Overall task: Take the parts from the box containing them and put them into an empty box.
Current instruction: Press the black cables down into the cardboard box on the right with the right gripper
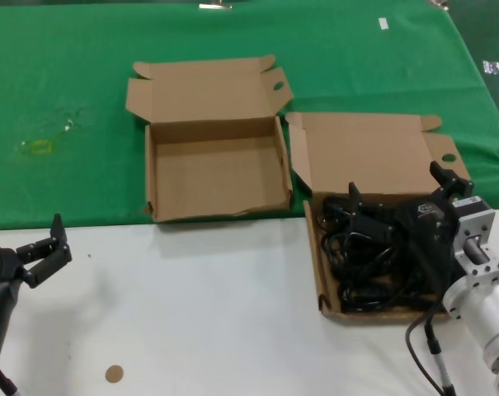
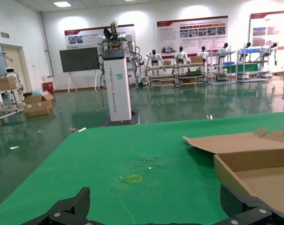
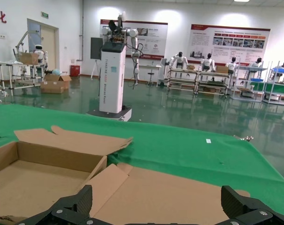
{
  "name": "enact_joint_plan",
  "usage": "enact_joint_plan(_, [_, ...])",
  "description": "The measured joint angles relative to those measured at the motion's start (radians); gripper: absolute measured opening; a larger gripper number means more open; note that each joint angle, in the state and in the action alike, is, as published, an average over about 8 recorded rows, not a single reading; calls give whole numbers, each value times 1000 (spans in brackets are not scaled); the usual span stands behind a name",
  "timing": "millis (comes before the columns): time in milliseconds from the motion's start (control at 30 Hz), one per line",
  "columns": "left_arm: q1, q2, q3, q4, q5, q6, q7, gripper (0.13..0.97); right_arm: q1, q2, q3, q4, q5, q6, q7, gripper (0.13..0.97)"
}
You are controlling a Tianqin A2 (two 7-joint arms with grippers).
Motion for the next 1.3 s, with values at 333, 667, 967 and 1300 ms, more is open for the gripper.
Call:
enact_joint_plan(333, [0,0,0,0,0,0,0,966,0,0,0,0,0,0,0,966])
enact_joint_plan(667, [0,0,0,0,0,0,0,959,0,0,0,0,0,0,0,966])
enact_joint_plan(967, [0,0,0,0,0,0,0,911,0,0,0,0,0,0,0,966])
enact_joint_plan(1300, [0,0,0,0,0,0,0,831,0,0,0,0,0,0,0,966])
